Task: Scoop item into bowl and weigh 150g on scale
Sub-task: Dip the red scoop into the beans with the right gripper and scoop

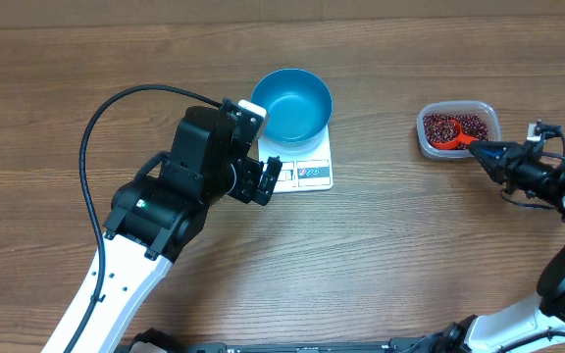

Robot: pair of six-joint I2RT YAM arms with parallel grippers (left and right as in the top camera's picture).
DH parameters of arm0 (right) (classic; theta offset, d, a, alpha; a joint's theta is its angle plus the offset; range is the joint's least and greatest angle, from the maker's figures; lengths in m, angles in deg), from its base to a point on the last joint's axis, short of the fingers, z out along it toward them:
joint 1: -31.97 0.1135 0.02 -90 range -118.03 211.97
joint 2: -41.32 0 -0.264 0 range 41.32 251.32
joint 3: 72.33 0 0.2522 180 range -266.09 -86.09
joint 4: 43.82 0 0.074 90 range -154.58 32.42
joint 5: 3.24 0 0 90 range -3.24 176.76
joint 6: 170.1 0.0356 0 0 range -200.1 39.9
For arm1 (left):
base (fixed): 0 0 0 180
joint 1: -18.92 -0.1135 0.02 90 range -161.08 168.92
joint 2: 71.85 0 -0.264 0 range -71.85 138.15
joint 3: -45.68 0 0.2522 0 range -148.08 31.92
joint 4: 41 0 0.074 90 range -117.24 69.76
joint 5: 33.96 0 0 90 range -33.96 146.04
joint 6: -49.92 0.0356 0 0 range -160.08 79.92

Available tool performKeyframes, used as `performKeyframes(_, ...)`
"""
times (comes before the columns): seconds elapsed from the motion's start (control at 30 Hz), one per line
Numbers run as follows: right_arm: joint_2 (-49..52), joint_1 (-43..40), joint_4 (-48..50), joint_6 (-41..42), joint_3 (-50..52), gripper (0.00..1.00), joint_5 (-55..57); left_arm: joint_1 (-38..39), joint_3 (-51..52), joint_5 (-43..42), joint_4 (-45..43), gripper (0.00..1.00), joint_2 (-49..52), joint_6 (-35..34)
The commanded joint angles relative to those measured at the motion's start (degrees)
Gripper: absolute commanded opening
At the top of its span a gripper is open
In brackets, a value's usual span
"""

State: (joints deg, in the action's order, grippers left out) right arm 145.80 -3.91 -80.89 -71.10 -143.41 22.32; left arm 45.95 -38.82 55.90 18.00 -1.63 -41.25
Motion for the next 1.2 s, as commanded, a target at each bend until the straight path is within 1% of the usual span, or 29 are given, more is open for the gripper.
performKeyframes(0.0, 0.37, -0.90, 0.57, -0.52, 0.09, 0.04, -2.51, 0.24, 0.52, 0.63, 0.00, 1.00, 0.24, -0.55)
performKeyframes(0.37, 0.37, -3.85, 0.72, -0.55, 0.09, 0.04, -3.45, 0.24, 0.52, 0.63, 0.00, 1.00, 0.24, -0.55)
performKeyframes(0.7, 0.37, -5.64, 2.05, -0.55, 0.09, 0.04, -13.81, 0.24, 0.52, 0.63, 0.00, 1.00, 0.24, -0.55)
performKeyframes(0.97, 0.37, -5.60, 2.25, -0.50, 0.09, 0.04, -17.97, 0.24, 0.52, 0.63, 0.00, 1.00, 0.24, -0.55)
performKeyframes(1.17, 0.37, -4.02, 2.29, -0.50, -0.09, 0.04, -20.39, 0.24, 0.52, 0.63, 0.00, 1.00, 0.24, -0.55)
